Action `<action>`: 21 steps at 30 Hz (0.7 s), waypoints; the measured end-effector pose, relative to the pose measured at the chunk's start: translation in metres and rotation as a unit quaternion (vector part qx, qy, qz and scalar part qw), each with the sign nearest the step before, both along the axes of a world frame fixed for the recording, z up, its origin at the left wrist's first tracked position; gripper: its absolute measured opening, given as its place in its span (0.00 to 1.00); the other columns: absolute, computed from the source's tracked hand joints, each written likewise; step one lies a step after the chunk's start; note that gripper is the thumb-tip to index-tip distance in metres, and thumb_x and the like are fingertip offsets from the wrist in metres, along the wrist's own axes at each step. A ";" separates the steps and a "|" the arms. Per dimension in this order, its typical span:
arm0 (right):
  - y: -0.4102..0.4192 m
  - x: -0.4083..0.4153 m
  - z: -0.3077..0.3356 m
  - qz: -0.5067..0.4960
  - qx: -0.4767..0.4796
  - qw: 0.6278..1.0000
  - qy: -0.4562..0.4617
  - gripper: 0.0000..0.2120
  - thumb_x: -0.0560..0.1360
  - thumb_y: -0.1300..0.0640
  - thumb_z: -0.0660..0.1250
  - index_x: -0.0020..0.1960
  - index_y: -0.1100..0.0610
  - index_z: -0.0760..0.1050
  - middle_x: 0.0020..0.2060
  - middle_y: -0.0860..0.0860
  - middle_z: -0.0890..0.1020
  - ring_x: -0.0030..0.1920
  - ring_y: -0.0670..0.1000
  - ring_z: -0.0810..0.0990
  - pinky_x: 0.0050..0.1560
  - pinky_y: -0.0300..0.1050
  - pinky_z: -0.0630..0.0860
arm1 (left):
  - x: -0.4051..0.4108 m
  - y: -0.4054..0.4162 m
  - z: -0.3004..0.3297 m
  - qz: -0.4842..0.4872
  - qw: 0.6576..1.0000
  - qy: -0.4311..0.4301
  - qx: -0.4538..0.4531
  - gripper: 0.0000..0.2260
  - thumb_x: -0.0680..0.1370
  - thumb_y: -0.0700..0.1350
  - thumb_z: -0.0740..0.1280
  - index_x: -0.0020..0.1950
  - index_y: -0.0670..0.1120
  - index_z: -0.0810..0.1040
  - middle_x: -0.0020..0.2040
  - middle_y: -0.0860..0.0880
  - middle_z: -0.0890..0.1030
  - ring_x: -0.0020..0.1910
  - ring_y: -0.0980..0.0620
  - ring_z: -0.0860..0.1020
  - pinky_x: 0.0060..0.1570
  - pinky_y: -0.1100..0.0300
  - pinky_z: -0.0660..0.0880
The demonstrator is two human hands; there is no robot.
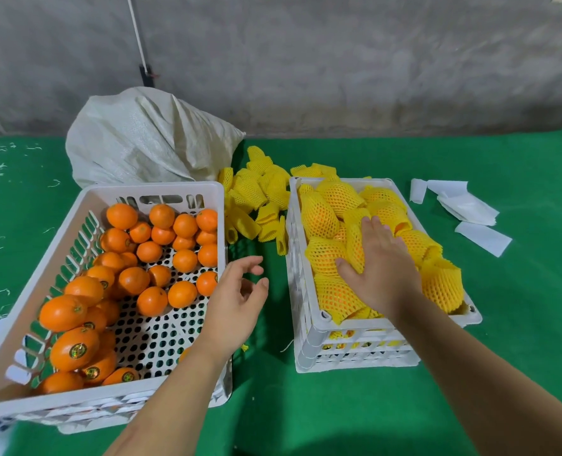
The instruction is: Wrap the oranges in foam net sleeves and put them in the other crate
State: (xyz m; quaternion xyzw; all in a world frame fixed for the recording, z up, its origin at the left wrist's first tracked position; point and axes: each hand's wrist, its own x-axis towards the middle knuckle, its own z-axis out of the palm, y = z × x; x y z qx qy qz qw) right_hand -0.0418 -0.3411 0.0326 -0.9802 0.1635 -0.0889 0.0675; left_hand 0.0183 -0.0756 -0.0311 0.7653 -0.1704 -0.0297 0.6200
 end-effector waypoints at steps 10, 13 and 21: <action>0.075 0.024 0.012 0.172 -0.073 0.982 -0.017 0.31 0.78 0.39 0.62 0.79 0.48 0.66 0.82 0.52 0.57 0.81 0.59 0.53 0.77 0.61 0.53 | 0.013 0.018 0.010 0.038 0.978 0.112 -0.171 0.08 0.86 0.45 0.67 0.63 0.52 0.82 0.51 0.53 0.84 0.46 0.52 0.84 0.47 0.60 0.82; 0.103 0.053 -0.002 0.218 -0.089 0.960 0.153 0.32 0.79 0.38 0.59 0.81 0.48 0.61 0.83 0.54 0.48 0.82 0.59 0.49 0.78 0.59 0.53 | 0.044 0.048 0.001 0.070 0.994 0.066 -0.048 0.07 0.87 0.44 0.65 0.60 0.51 0.82 0.47 0.56 0.84 0.43 0.58 0.83 0.42 0.63 0.80; 0.127 0.166 -0.044 0.086 -0.160 0.877 0.445 0.29 0.84 0.52 0.60 0.82 0.56 0.57 0.82 0.60 0.39 0.80 0.64 0.58 0.68 0.56 0.70 | 0.109 0.059 -0.053 -0.089 0.832 -0.012 0.547 0.27 0.84 0.48 0.65 0.83 0.53 0.62 0.78 0.43 0.67 0.72 0.38 0.69 0.71 0.46 0.69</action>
